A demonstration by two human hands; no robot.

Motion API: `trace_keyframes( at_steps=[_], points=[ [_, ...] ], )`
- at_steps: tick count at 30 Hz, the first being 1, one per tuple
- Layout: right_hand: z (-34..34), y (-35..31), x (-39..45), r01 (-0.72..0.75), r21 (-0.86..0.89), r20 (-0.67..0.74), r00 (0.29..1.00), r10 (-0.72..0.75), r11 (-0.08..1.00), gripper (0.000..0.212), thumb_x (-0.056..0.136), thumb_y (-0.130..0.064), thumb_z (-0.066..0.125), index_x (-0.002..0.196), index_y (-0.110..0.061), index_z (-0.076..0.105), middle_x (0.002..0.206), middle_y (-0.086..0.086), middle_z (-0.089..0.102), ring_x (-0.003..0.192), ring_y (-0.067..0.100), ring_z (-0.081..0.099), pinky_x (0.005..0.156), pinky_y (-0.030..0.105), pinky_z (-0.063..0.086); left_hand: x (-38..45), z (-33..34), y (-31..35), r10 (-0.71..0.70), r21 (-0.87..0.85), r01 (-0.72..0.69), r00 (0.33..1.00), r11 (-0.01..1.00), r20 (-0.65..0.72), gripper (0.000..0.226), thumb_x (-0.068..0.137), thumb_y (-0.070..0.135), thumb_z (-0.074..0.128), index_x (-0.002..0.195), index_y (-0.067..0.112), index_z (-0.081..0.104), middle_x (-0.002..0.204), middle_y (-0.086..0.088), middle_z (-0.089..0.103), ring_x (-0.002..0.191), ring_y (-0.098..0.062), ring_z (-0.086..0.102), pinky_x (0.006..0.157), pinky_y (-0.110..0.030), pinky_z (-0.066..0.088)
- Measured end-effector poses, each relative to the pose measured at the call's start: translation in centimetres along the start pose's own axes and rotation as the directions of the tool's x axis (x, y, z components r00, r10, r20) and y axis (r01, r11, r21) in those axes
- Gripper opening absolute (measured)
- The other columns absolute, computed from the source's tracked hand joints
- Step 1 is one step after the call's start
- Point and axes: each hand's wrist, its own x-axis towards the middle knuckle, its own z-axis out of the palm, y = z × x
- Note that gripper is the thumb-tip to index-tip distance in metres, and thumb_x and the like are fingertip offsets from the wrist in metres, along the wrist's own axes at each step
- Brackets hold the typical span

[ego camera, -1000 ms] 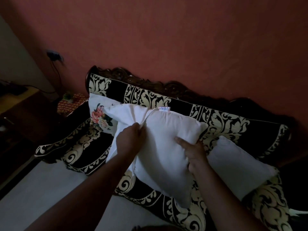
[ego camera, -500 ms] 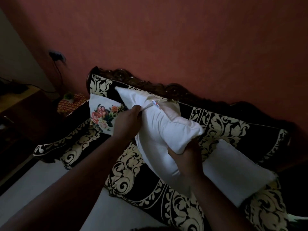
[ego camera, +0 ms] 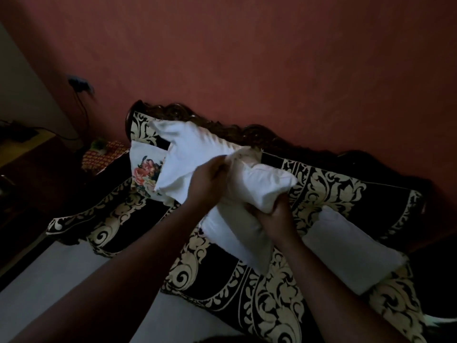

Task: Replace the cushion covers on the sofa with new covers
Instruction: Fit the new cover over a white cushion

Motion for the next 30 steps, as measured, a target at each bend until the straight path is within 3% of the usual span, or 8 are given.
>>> trace_keyframes(
  at_steps=[4, 7, 10, 14, 17, 21, 23, 30],
  points=[
    [0.9, 0.9, -2.1, -0.113, 0.007, -0.024, 0.993, 0.113, 0.994, 0.128, 0.048, -0.050, 0.097, 0.151, -0.028, 0.025, 0.143, -0.011, 0.045, 0.130, 0.008, 0.047, 0.101, 0.026, 0.045, 0.3, -0.6, -0.6, -0.115, -0.105, 0.121, 0.991, 0.987, 0.064, 0.034, 0.101, 0.037, 0.049, 0.107, 0.015, 0.073, 0.088, -0.006, 0.074, 0.083, -0.022, 0.069, 0.074, -0.049, 0.057],
    [0.9, 0.6, -0.9, -0.082, 0.050, 0.003, 0.997, 0.082, 0.995, 0.096, 0.060, -0.018, 0.098, 0.139, -0.019, 0.042, 0.123, -0.014, 0.058, 0.113, -0.003, 0.060, 0.083, 0.007, 0.047, -1.0, -0.1, -0.5, -0.097, -0.147, 0.115, 0.988, 0.982, 0.122, 0.032, 0.103, 0.036, 0.052, 0.111, 0.015, 0.073, 0.091, -0.005, 0.075, 0.086, -0.022, 0.070, 0.078, -0.050, 0.057],
    [0.6, 0.1, -0.2, -0.077, 0.008, 0.066, 0.995, 0.076, 0.997, 0.082, 0.066, -0.025, 0.096, 0.136, -0.020, 0.052, 0.119, -0.017, 0.063, 0.100, -0.019, 0.058, 0.080, 0.003, 0.046, -1.2, -0.2, 0.0, -0.080, -0.006, 0.081, 0.990, 0.997, 0.120, 0.042, 0.098, 0.049, 0.045, 0.111, 0.019, 0.073, 0.089, -0.002, 0.075, 0.084, -0.023, 0.070, 0.075, -0.047, 0.057],
    [1.7, -1.6, -0.2, -0.026, -0.136, 0.170, 0.984, 0.050, 0.990, 0.062, 0.086, -0.027, 0.081, 0.139, -0.010, 0.055, 0.138, 0.012, 0.061, 0.127, 0.019, 0.058, 0.103, 0.030, 0.046, -1.6, -0.5, 1.3, 0.191, 0.058, -0.213, 0.945, 0.975, 0.267, 0.033, 0.098, 0.040, 0.051, 0.103, 0.018, 0.074, 0.083, -0.003, 0.075, 0.074, -0.023, 0.070, 0.068, -0.039, 0.056],
    [1.9, -2.4, 0.1, -0.067, -0.078, 0.224, 0.971, 0.083, 0.995, 0.041, 0.095, -0.007, 0.066, 0.134, 0.002, 0.055, 0.130, 0.019, 0.062, 0.125, 0.034, 0.057, 0.089, 0.023, 0.042, -2.7, 0.2, 3.0, 0.382, 0.051, -0.448, 0.812, 0.893, 0.441, 0.029, 0.094, 0.029, 0.055, 0.113, 0.016, 0.074, 0.092, -0.008, 0.077, 0.079, -0.030, 0.072, 0.069, -0.032, 0.054],
    [2.1, -4.6, 0.3, -0.074, 0.217, 0.039, 0.997, 0.067, 0.973, 0.040, 0.084, -0.038, 0.073, 0.116, -0.016, 0.068, 0.106, 0.002, 0.074, 0.102, 0.019, 0.070, 0.084, 0.036, 0.057, -2.1, -0.5, 3.7, 0.365, 0.273, -0.378, 0.926, 0.885, 0.100, 0.029, 0.098, 0.035, 0.058, 0.123, 0.025, 0.068, 0.097, -0.002, 0.076, 0.085, -0.024, 0.069, 0.067, -0.033, 0.052],
    [1.8, -4.9, 0.4, -0.129, 0.393, -0.008, 0.990, 0.144, 0.910, 0.041, 0.079, -0.027, 0.084, 0.117, -0.017, 0.072, 0.108, 0.003, 0.077, 0.101, 0.019, 0.073, 0.084, 0.038, 0.060, -2.6, -1.3, 1.5, 0.392, 0.364, -0.368, 0.920, 0.856, 0.011, 0.036, 0.095, 0.039, 0.066, 0.126, 0.020, 0.063, 0.103, -0.003, 0.072, 0.092, -0.023, 0.063, 0.072, -0.033, 0.048],
    [-1.2, -3.9, 1.6, -0.115, 0.624, -0.077, 0.975, 0.208, 0.773, 0.051, 0.077, -0.006, 0.084, 0.125, -0.013, 0.069, 0.121, 0.005, 0.073, 0.112, 0.024, 0.069, 0.100, 0.052, 0.054, -5.2, -2.0, -8.1, 0.133, 0.327, -0.134, 0.991, 0.936, 0.026, 0.037, 0.103, 0.045, 0.041, 0.084, 0.016, 0.055, 0.077, 0.000, 0.055, 0.075, -0.026, 0.053, 0.064, -0.035, 0.032]
  ],
)
